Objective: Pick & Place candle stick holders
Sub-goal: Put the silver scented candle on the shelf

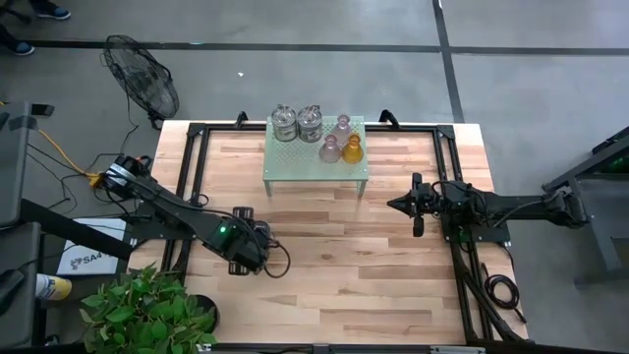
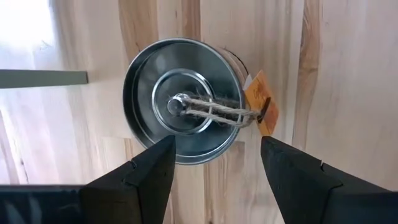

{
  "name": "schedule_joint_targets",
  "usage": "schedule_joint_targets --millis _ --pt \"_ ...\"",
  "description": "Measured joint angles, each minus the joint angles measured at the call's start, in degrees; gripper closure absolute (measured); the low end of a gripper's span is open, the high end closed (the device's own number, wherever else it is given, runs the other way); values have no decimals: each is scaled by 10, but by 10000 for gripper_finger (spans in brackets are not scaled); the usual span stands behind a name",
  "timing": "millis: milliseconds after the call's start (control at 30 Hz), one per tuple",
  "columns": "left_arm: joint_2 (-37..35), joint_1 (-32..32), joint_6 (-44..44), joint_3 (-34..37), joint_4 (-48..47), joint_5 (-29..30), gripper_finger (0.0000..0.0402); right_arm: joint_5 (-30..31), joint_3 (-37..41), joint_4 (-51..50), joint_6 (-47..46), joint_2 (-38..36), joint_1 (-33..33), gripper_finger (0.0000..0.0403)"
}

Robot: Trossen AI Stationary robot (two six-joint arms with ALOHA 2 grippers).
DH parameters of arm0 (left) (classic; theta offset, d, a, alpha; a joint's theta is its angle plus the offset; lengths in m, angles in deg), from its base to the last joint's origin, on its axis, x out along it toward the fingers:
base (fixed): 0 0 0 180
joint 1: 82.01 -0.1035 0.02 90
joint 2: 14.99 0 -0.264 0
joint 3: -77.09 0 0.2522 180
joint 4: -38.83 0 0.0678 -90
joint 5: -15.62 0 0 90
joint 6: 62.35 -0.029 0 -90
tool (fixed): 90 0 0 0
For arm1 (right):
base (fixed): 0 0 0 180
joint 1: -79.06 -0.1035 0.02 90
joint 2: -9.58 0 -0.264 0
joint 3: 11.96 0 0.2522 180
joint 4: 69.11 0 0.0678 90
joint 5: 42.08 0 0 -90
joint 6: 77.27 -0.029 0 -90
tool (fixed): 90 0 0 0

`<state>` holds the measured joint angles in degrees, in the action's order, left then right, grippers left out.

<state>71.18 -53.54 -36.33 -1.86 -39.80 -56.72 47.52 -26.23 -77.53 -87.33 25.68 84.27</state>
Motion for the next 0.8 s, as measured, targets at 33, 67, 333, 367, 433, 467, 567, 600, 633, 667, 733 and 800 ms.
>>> schedule_joint_targets --millis 33,67,333,367,433,467,567,600,633,667,733,800 --pt "0 0 -2 0 0 -1 172 0 0 0 0 0 0 402" --pt "0 0 -3 0 0 -3 172 0 0 0 0 0 0 402" --pt "0 0 -38 7 7 -6 172 0 0 0 0 0 0 402" --pt "0 0 -39 11 7 -7 172 0 0 0 0 0 0 402" --pt "0 0 -39 21 8 -12 172 0 0 0 0 0 0 402" --pt "0 0 -39 26 8 -18 172 0 0 0 0 0 0 402" --pt "0 0 -40 42 12 -21 172 0 0 0 0 0 0 402" --pt "0 0 -44 46 13 -21 172 0 0 0 0 0 0 402" --pt "0 0 -52 49 14 -20 172 0 0 0 0 0 0 402" --pt "-1 0 -59 50 18 -17 174 0 0 0 0 0 0 402" --pt "-1 0 -70 50 26 -10 180 0 0 0 0 0 0 402" --pt "-1 0 -83 50 29 -9 192 0 0 0 0 0 0 402"
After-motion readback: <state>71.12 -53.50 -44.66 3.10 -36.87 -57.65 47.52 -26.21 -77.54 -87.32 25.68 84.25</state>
